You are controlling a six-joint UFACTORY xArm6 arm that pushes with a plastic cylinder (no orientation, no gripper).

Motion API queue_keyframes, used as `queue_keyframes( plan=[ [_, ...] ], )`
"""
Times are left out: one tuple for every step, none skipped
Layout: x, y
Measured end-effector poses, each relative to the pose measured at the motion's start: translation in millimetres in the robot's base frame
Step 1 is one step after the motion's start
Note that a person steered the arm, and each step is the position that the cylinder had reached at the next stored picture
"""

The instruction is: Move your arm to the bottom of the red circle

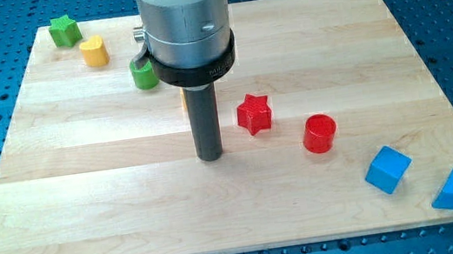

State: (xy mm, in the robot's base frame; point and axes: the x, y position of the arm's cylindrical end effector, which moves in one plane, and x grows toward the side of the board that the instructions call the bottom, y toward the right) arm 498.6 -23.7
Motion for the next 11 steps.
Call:
queue_keyframes(
  plan=[
    [0.0, -0.1],
    [0.0, -0.1],
    [0.0, -4.8],
    [-0.3, -4.8],
    [-1.5, -2.4],
    [-6.8, 8.8],
    [-6.9, 12.7],
    [12.6, 7.4],
    [39.1, 15.2],
    [55.2, 24.0],
    [86.4, 30.1]
  ],
)
